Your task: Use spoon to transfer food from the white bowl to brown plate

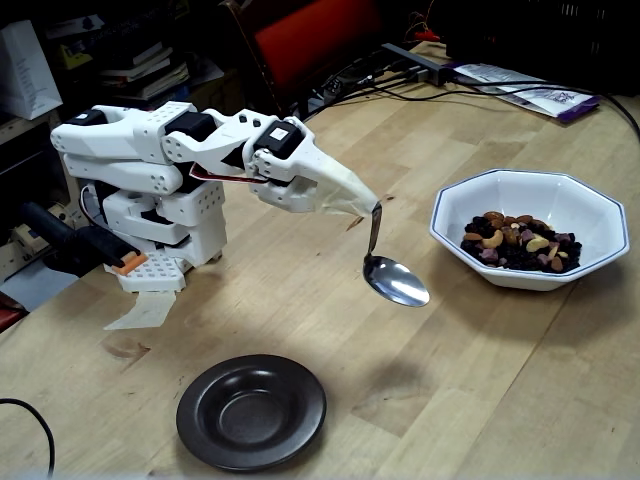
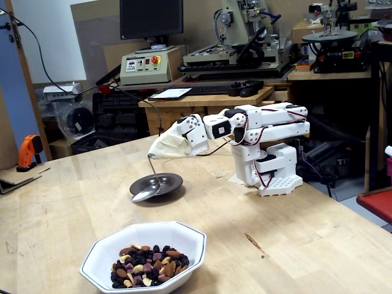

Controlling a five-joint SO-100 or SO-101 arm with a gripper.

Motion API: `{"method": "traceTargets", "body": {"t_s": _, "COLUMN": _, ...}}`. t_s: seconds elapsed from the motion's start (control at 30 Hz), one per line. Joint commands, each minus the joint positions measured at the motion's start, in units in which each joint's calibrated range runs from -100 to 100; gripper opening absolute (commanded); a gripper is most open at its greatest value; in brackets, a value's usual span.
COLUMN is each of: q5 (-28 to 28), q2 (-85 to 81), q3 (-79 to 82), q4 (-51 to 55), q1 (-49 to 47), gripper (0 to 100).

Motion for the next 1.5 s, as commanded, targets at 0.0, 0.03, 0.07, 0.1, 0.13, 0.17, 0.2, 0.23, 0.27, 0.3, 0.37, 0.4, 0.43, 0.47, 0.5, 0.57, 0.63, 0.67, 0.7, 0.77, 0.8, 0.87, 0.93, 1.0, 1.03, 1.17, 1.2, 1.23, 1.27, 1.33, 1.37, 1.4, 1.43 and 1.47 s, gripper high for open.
{"method": "traceTargets", "body": {"t_s": 0.0, "q5": 0.0, "q2": -0.8, "q3": 0.1, "q4": -0.2, "q1": -0.2, "gripper": 4}}
{"method": "traceTargets", "body": {"t_s": 0.03, "q5": 0.0, "q2": -0.8, "q3": 0.1, "q4": -0.2, "q1": -0.2, "gripper": 4}}
{"method": "traceTargets", "body": {"t_s": 0.07, "q5": 0.0, "q2": -0.8, "q3": 0.1, "q4": -0.2, "q1": -0.2, "gripper": 4}}
{"method": "traceTargets", "body": {"t_s": 0.1, "q5": 0.0, "q2": -0.8, "q3": 0.1, "q4": -0.2, "q1": -0.2, "gripper": 4}}
{"method": "traceTargets", "body": {"t_s": 0.13, "q5": 0.0, "q2": -0.8, "q3": 0.1, "q4": -0.2, "q1": -0.2, "gripper": 4}}
{"method": "traceTargets", "body": {"t_s": 0.17, "q5": 0.0, "q2": -0.8, "q3": 0.1, "q4": -0.2, "q1": -0.2, "gripper": 4}}
{"method": "traceTargets", "body": {"t_s": 0.2, "q5": 0.0, "q2": -0.8, "q3": 0.1, "q4": -0.2, "q1": -0.2, "gripper": 4}}
{"method": "traceTargets", "body": {"t_s": 0.23, "q5": 0.0, "q2": -0.8, "q3": 0.1, "q4": -0.2, "q1": -0.2, "gripper": 4}}
{"method": "traceTargets", "body": {"t_s": 0.27, "q5": 0.0, "q2": -0.8, "q3": 0.1, "q4": -0.2, "q1": -0.2, "gripper": 4}}
{"method": "traceTargets", "body": {"t_s": 0.3, "q5": -0.2, "q2": -0.8, "q3": 0.1, "q4": -0.2, "q1": -0.3, "gripper": 4}}
{"method": "traceTargets", "body": {"t_s": 0.37, "q5": -0.2, "q2": -0.9, "q3": 0.1, "q4": -0.2, "q1": -0.3, "gripper": 4}}
{"method": "traceTargets", "body": {"t_s": 0.4, "q5": -0.2, "q2": -0.9, "q3": 0.1, "q4": -0.2, "q1": -0.3, "gripper": 4}}
{"method": "traceTargets", "body": {"t_s": 0.43, "q5": -0.2, "q2": -0.9, "q3": 0.1, "q4": -0.2, "q1": -0.3, "gripper": 4}}
{"method": "traceTargets", "body": {"t_s": 0.47, "q5": -0.2, "q2": -0.9, "q3": 0.1, "q4": -0.2, "q1": -0.3, "gripper": 4}}
{"method": "traceTargets", "body": {"t_s": 0.5, "q5": -0.2, "q2": -0.9, "q3": 0.1, "q4": -0.8, "q1": -0.3, "gripper": 4}}
{"method": "traceTargets", "body": {"t_s": 0.57, "q5": 0.0, "q2": -0.9, "q3": -0.4, "q4": -0.9, "q1": -0.4, "gripper": 4}}
{"method": "traceTargets", "body": {"t_s": 0.63, "q5": 0.0, "q2": -0.9, "q3": -0.5, "q4": -0.9, "q1": -0.4, "gripper": 4}}
{"method": "traceTargets", "body": {"t_s": 0.67, "q5": 0.0, "q2": -0.9, "q3": -0.6, "q4": -0.9, "q1": -0.4, "gripper": 4}}
{"method": "traceTargets", "body": {"t_s": 0.7, "q5": 0.0, "q2": -0.9, "q3": -0.7, "q4": -0.9, "q1": -0.4, "gripper": 4}}
{"method": "traceTargets", "body": {"t_s": 0.77, "q5": 0.0, "q2": -0.9, "q3": -1.4, "q4": -0.9, "q1": -0.4, "gripper": 4}}
{"method": "traceTargets", "body": {"t_s": 0.8, "q5": -0.1, "q2": -0.9, "q3": -2.5, "q4": -0.5, "q1": -0.4, "gripper": 4}}
{"method": "traceTargets", "body": {"t_s": 0.87, "q5": -0.2, "q2": -0.9, "q3": -5.6, "q4": -0.3, "q1": -0.5, "gripper": 4}}
{"method": "traceTargets", "body": {"t_s": 0.93, "q5": 0.0, "q2": -0.9, "q3": -8.6, "q4": -0.3, "q1": -0.5, "gripper": 4}}
{"method": "traceTargets", "body": {"t_s": 1.0, "q5": 0.0, "q2": -0.8, "q3": -11.1, "q4": -0.2, "q1": -0.5, "gripper": 4}}
{"method": "traceTargets", "body": {"t_s": 1.03, "q5": 0.0, "q2": -0.8, "q3": -12.1, "q4": -0.2, "q1": -0.5, "gripper": 4}}
{"method": "traceTargets", "body": {"t_s": 1.17, "q5": 0.0, "q2": -0.8, "q3": -14.4, "q4": -0.1, "q1": -0.5, "gripper": 4}}
{"method": "traceTargets", "body": {"t_s": 1.2, "q5": 0.0, "q2": -0.8, "q3": -14.8, "q4": -0.1, "q1": -0.7, "gripper": 4}}
{"method": "traceTargets", "body": {"t_s": 1.23, "q5": 0.0, "q2": -0.8, "q3": -14.9, "q4": -0.1, "q1": -1.3, "gripper": 4}}
{"method": "traceTargets", "body": {"t_s": 1.27, "q5": 0.0, "q2": -0.8, "q3": -14.9, "q4": 0.1, "q1": -2.1, "gripper": 4}}
{"method": "traceTargets", "body": {"t_s": 1.33, "q5": 0.1, "q2": -0.8, "q3": -14.9, "q4": 2.0, "q1": -4.4, "gripper": 4}}
{"method": "traceTargets", "body": {"t_s": 1.37, "q5": 0.1, "q2": -0.8, "q3": -14.9, "q4": 3.5, "q1": -5.5, "gripper": 4}}
{"method": "traceTargets", "body": {"t_s": 1.4, "q5": 0.1, "q2": -0.8, "q3": -14.9, "q4": 5.4, "q1": -6.7, "gripper": 4}}
{"method": "traceTargets", "body": {"t_s": 1.43, "q5": 0.1, "q2": -0.8, "q3": -15.0, "q4": 7.6, "q1": -8.0, "gripper": 4}}
{"method": "traceTargets", "body": {"t_s": 1.47, "q5": 0.1, "q2": -0.8, "q3": -15.1, "q4": 9.7, "q1": -9.3, "gripper": 4}}
